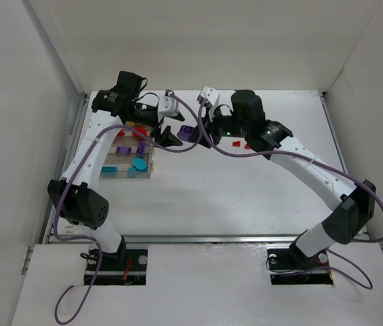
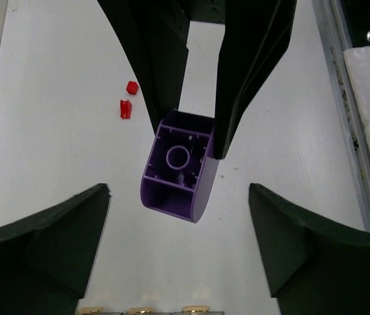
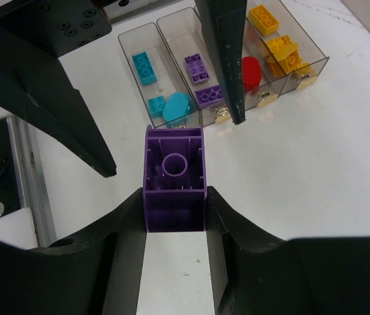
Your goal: Sort the legos into containers by color
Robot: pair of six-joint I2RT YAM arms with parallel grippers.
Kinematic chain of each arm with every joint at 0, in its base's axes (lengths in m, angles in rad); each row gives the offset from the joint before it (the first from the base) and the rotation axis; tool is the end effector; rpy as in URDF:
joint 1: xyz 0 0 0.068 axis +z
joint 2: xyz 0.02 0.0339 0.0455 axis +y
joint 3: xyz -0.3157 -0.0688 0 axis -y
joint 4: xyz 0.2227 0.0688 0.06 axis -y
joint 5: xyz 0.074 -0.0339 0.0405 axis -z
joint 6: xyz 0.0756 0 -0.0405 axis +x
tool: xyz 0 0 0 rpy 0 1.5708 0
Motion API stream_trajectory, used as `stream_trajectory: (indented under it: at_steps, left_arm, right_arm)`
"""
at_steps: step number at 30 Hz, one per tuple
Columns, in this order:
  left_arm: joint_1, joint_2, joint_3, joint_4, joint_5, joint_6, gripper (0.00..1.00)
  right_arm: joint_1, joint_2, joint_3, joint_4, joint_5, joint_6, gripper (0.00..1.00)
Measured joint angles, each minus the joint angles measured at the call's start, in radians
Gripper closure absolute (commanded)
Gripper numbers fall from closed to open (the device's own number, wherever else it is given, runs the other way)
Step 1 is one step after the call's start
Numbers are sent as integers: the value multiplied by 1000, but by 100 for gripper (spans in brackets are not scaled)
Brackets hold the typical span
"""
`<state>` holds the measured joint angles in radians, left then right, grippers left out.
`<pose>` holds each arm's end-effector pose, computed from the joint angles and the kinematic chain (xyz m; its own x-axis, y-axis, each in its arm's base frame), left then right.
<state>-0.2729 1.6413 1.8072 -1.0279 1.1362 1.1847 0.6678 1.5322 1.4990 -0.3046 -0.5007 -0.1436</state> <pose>0.2905 -0.1525 0.4440 0.3565 0.3053 -0.8830 0.9341 -0.0968 0.3437 0.2639 0.2544 0.4350 -0.1289 -0.2616 -0.9565 -0.9269 0.3748 0.0224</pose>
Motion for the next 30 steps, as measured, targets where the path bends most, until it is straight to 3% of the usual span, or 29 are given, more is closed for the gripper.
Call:
stream_trajectory:
  at_steps: [3,12,17,20,21,22,23,25,26,27,30]
  left_arm:
    - [-15,2,0,11,9,-19,33]
    - [-56,13,0,18,-1,-32,34]
    - [-55,13,0,13,-17,-39,74]
    - [-53,13,-1,-15,-24,-38,83]
    - [-52,13,-1,-19,-29,-35,97]
    - [-53,13,-2,-24,-34,-34,100]
    - [-53,13,-4,-25,-39,-32,100]
    - [-55,13,-6,-24,-42,-31,100]
    - [-55,13,-7,-24,-44,-31,100]
    - [-55,13,-8,-23,-45,-30,100]
    - [-50,13,-28,-2,-80,-30,100]
  right_arm:
    - [6,0,-8,0,3,-2,100]
    - [29,0,-8,4,11,-4,100]
    - [31,0,-9,17,31,-20,100]
    - [27,-2,-12,7,23,-66,100]
    - [27,-3,-17,11,21,-72,100]
    - [28,-4,-21,12,19,-74,100]
    - [28,-5,-24,11,19,-75,96]
    - [28,-6,-25,5,19,-76,77]
    - [28,-6,-25,3,22,-77,48]
    - [28,-6,-25,2,25,-74,33]
    - [30,-6,-24,-4,89,-26,2]
